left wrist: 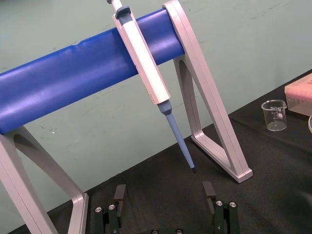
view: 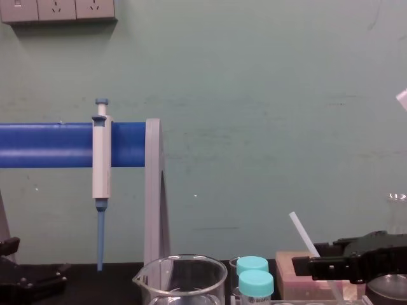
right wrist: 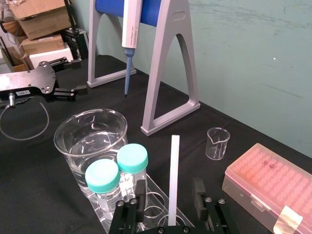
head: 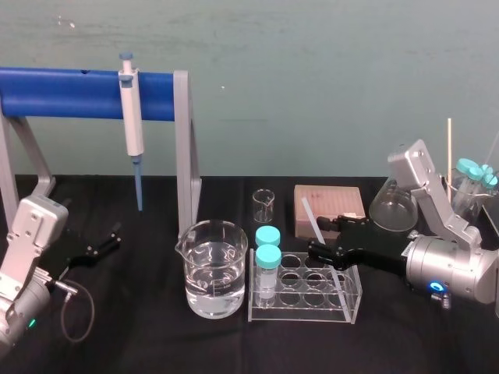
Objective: Pick up the stirring rod with one hand, then place it down.
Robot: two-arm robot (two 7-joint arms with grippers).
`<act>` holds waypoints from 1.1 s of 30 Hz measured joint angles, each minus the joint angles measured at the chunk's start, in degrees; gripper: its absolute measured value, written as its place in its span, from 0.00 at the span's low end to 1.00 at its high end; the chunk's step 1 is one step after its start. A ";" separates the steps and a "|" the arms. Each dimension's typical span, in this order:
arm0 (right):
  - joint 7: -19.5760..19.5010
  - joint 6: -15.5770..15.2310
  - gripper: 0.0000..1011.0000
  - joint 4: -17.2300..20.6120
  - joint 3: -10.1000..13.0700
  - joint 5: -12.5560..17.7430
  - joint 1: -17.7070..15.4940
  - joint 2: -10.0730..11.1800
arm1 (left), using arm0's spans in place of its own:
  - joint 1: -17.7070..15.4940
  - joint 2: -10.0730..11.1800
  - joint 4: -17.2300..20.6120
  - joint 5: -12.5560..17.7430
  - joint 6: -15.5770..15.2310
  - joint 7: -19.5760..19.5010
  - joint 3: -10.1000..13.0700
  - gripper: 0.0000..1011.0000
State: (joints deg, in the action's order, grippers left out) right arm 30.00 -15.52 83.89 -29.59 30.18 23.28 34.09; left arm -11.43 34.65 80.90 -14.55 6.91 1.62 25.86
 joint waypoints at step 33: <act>-0.46 8.34 0.07 0.65 1.68 -1.37 -2.72 -0.61 | 0.00 0.00 0.00 0.00 0.00 0.00 0.00 0.99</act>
State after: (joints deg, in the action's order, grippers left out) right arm 29.54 -7.18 84.54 -27.91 28.81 20.57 33.48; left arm -11.43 34.65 80.90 -14.55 6.91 1.62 25.86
